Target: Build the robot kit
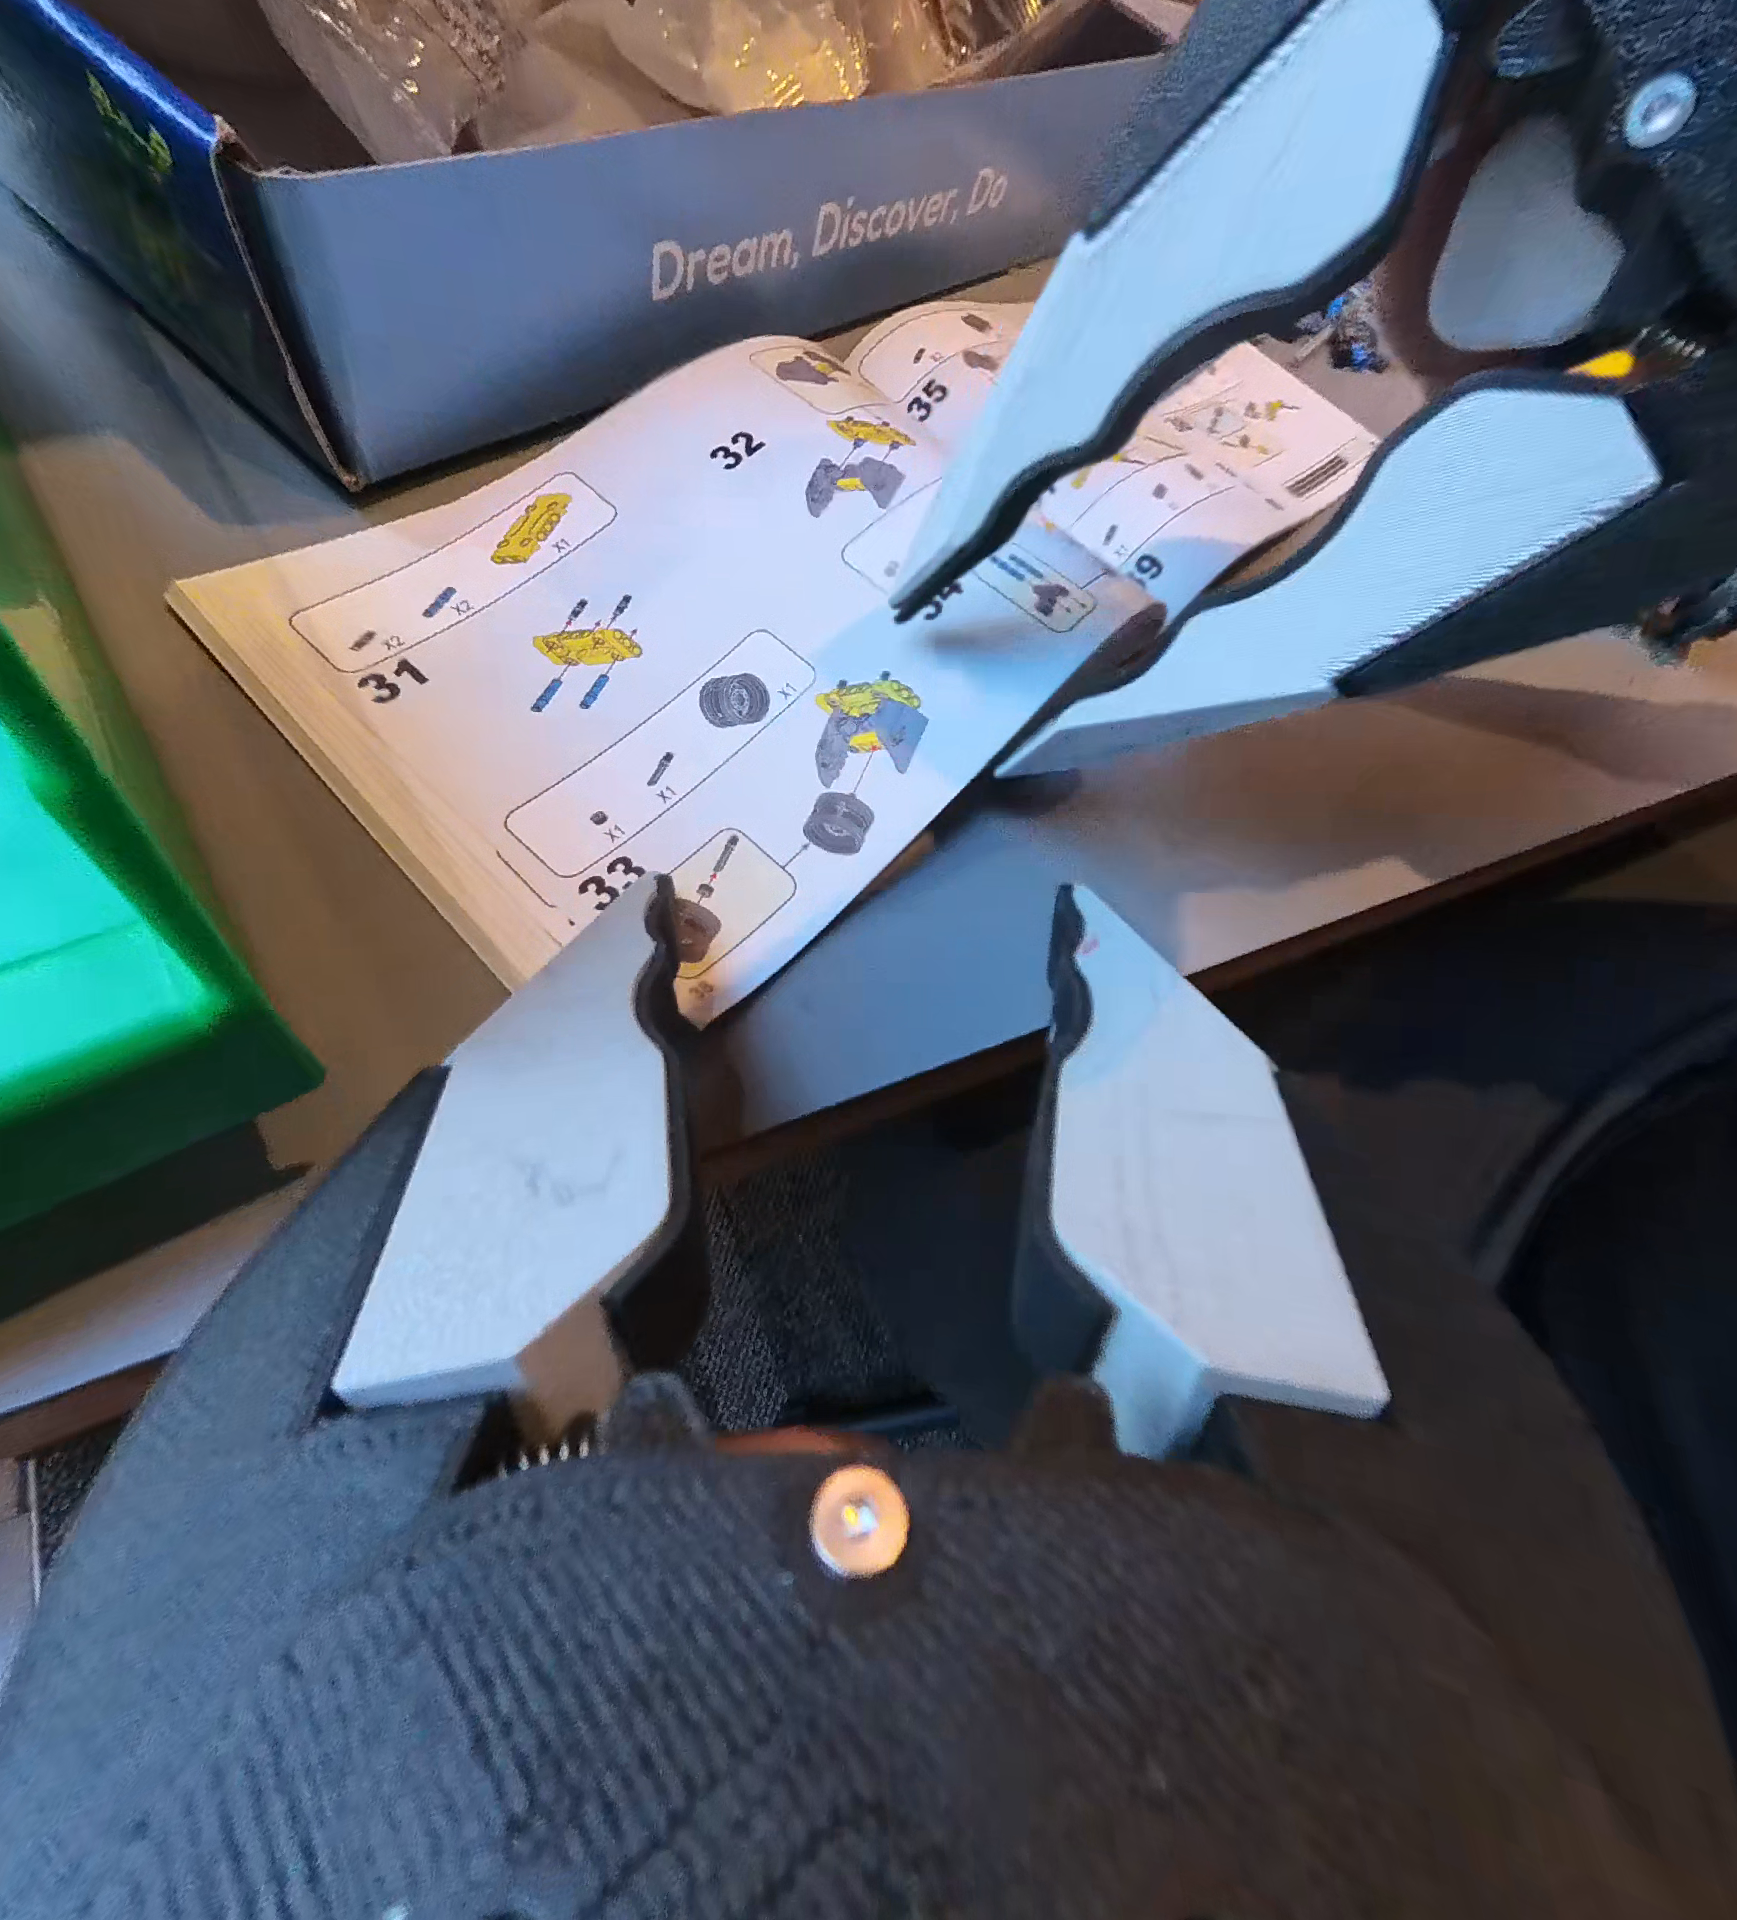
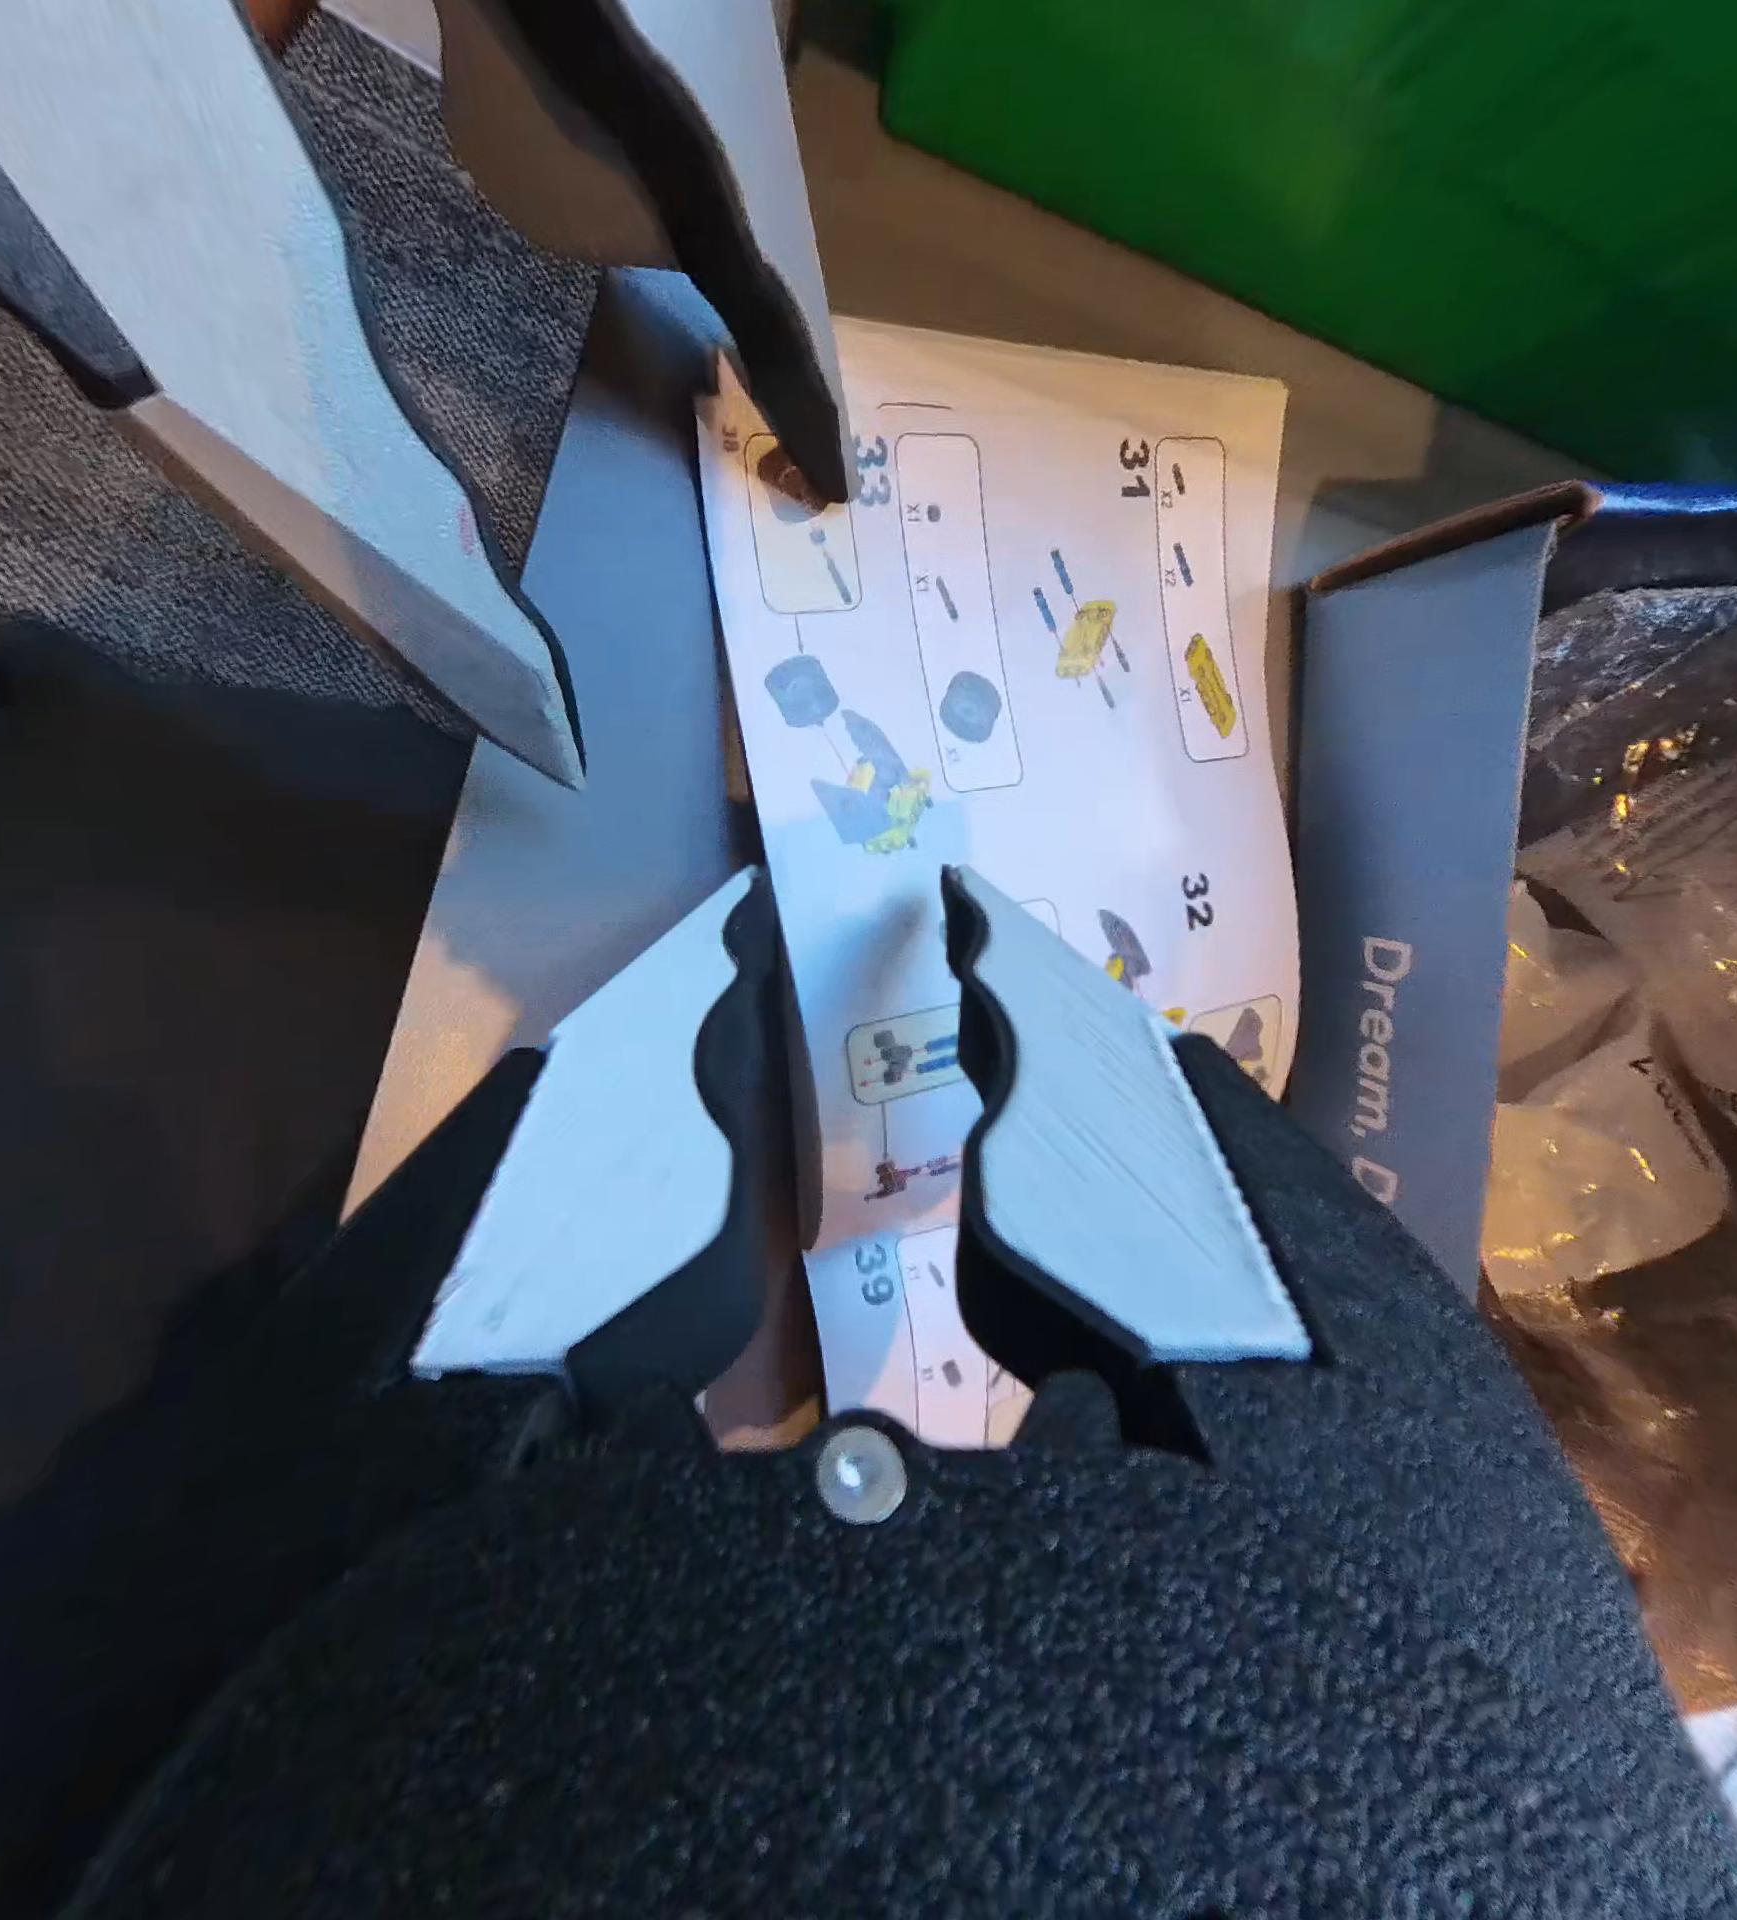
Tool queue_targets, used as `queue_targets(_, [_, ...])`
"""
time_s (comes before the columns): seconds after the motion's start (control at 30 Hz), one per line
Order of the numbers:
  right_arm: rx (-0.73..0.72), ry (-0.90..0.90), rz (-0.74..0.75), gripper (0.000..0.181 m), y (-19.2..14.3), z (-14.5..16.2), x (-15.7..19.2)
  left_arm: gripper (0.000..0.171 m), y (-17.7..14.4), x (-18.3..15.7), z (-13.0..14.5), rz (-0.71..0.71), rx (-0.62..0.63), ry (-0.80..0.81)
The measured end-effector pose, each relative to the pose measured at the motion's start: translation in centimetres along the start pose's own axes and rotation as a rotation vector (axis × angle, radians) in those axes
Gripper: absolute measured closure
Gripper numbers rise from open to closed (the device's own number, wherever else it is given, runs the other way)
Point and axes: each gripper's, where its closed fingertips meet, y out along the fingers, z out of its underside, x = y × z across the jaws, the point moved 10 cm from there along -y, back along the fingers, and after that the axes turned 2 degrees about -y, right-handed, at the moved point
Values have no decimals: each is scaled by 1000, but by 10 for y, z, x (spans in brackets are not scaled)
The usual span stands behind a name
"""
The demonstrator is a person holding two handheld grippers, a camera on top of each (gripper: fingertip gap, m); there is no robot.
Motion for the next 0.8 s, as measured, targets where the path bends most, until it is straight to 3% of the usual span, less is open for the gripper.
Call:
queue_targets(0.2, [-53,8,5,174,-11,2,7,101,-2,-7,3,-13,-11,5])
queue_targets(0.53, [-122,78,30,176,-25,11,5,105,-23,-7,5,-169,-21,50])
queue_targets(0.8, [-163,115,92,176,-40,20,3,105,-19,-9,4,-147,-8,18])
